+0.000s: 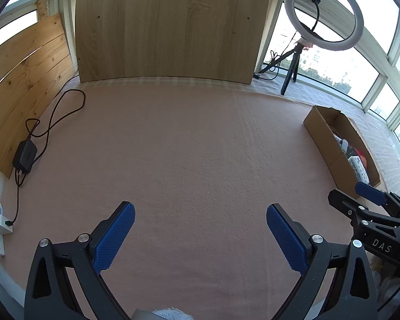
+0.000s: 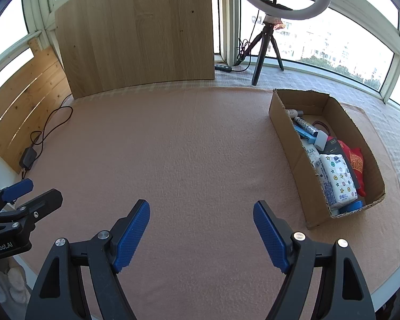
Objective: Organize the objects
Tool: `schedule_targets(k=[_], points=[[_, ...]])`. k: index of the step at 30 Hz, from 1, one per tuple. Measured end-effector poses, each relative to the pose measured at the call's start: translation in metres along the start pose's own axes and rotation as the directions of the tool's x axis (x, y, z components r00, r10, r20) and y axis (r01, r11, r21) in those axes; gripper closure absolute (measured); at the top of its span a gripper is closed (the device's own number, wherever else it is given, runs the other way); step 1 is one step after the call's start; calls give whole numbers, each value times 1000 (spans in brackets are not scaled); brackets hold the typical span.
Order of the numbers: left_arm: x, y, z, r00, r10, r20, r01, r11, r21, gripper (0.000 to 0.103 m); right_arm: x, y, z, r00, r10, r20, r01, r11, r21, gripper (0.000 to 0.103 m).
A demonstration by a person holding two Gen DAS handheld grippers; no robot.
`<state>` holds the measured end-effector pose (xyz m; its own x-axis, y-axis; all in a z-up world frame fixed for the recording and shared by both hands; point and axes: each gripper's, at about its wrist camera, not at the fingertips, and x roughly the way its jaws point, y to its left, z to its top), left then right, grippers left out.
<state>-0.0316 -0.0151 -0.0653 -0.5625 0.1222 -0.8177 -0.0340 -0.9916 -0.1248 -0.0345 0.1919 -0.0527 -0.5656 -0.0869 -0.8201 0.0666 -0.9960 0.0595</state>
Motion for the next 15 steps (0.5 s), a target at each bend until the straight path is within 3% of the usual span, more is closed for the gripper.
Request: schedule_targets(k=[15], points=[[2, 2, -1, 1000, 9, 2, -9, 1000, 2, 2, 4, 0, -1, 1000, 4, -13, -4, 1000, 3, 26]])
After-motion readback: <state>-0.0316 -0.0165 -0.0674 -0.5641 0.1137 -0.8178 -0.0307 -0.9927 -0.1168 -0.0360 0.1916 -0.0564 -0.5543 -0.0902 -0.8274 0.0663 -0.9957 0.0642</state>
